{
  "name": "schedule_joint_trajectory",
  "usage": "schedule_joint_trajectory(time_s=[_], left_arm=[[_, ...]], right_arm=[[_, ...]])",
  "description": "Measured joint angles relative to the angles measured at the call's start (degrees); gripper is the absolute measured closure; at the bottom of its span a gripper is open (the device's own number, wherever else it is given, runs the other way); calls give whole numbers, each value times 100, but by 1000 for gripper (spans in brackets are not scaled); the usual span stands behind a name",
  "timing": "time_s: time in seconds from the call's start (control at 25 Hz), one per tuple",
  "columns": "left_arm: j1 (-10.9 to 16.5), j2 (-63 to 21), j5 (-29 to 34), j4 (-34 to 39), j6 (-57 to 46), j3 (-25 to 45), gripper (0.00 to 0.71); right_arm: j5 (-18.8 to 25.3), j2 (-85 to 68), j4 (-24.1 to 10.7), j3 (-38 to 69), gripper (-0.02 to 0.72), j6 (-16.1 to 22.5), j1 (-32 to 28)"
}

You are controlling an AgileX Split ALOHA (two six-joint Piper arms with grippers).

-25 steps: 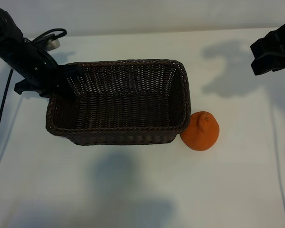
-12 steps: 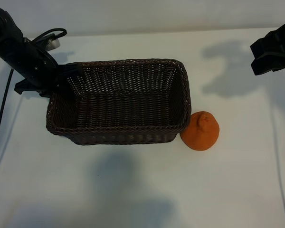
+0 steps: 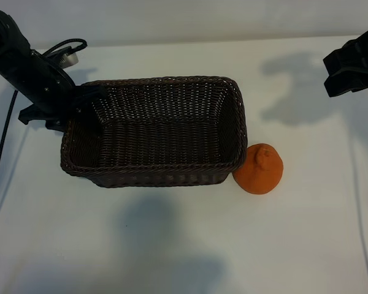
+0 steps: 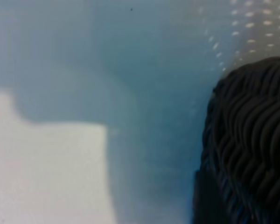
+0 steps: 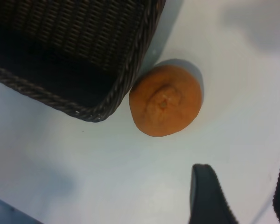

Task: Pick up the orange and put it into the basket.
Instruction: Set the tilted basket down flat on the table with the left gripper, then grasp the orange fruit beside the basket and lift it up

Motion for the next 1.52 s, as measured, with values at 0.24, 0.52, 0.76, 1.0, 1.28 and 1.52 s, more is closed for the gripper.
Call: schedule_joint_trajectory(time_s=[0.24, 0.52, 0.76, 1.0, 1.28, 1.52], left_arm=[[0, 0, 181, 0, -11, 0, 140], [0, -59, 554, 5, -11, -4, 133], [0, -445, 953, 88, -24, -4, 133], [0, -873, 1257, 679, -298, -4, 131], [0, -1494, 1330, 746, -320, -4, 131], [0, -2044, 1330, 741, -216, -4, 131]], right_arm=[[0, 0, 0, 0, 339, 0, 0], [0, 0, 0, 0, 339, 0, 0], [0, 0, 0, 0, 339, 0, 0], [0, 0, 0, 0, 339, 0, 0], [0, 0, 0, 0, 339, 0, 0], [0, 0, 0, 0, 339, 0, 0]])
